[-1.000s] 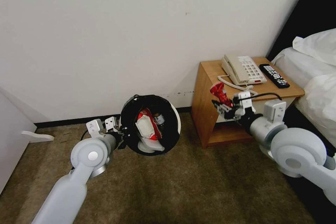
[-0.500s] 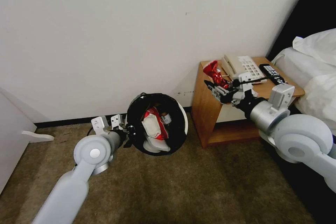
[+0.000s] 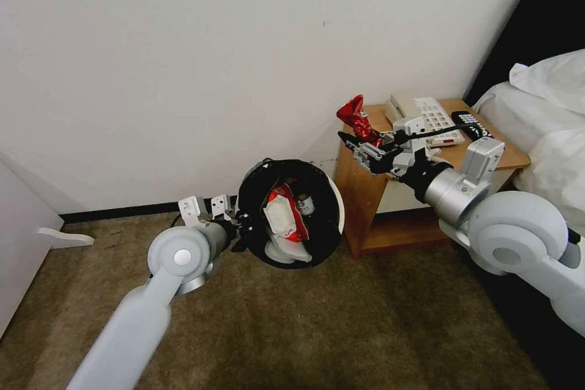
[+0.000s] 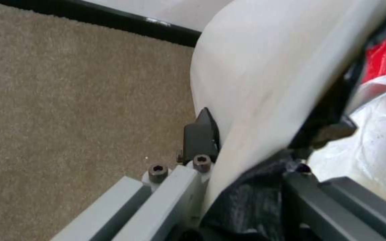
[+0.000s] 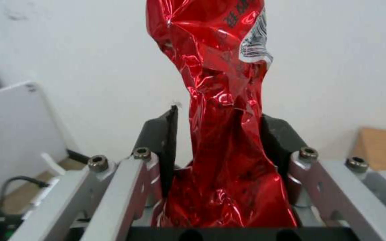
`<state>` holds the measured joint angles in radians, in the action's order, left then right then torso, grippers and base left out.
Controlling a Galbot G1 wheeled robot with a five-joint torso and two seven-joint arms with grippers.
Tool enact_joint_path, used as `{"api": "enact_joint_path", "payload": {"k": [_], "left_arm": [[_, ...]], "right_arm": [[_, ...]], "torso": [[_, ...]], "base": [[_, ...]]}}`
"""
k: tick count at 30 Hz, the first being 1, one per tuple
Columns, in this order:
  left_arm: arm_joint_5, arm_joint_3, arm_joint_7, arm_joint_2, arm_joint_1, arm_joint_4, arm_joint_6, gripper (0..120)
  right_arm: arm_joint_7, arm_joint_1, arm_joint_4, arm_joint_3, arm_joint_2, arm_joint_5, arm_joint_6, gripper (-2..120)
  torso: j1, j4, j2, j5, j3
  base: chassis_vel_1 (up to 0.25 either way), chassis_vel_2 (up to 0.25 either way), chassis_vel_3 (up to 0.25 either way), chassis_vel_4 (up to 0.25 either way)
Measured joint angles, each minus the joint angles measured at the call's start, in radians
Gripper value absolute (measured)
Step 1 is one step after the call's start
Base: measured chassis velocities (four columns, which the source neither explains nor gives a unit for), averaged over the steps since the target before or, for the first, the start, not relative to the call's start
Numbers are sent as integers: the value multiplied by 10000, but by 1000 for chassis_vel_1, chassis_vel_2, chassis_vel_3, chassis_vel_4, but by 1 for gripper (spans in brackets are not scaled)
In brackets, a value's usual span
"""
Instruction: Pick up the trash bin, then pick up the garbage from the floor and place it into the trash bin.
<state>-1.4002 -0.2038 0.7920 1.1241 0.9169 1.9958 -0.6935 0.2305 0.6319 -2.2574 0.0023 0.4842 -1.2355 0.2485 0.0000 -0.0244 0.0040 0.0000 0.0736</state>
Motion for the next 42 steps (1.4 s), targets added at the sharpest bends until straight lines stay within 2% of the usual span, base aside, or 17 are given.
{"api": "enact_joint_path", "payload": {"k": [16, 42], "left_arm": [[-737, -124, 381, -38, -137, 410, 28, 0], [-1270, -147, 643, 1, -301, 730, 116, 0]], "right_arm": [[-1166, -461, 108, -840, 650, -12, -149, 36], [-1175, -472, 450, -1934, 1240, 559, 28, 36]], "torso": [[0, 0, 0, -1, 0], [0, 1, 0, -1, 0]], "base": [[0, 0, 0, 0], [0, 0, 0, 0]]}}
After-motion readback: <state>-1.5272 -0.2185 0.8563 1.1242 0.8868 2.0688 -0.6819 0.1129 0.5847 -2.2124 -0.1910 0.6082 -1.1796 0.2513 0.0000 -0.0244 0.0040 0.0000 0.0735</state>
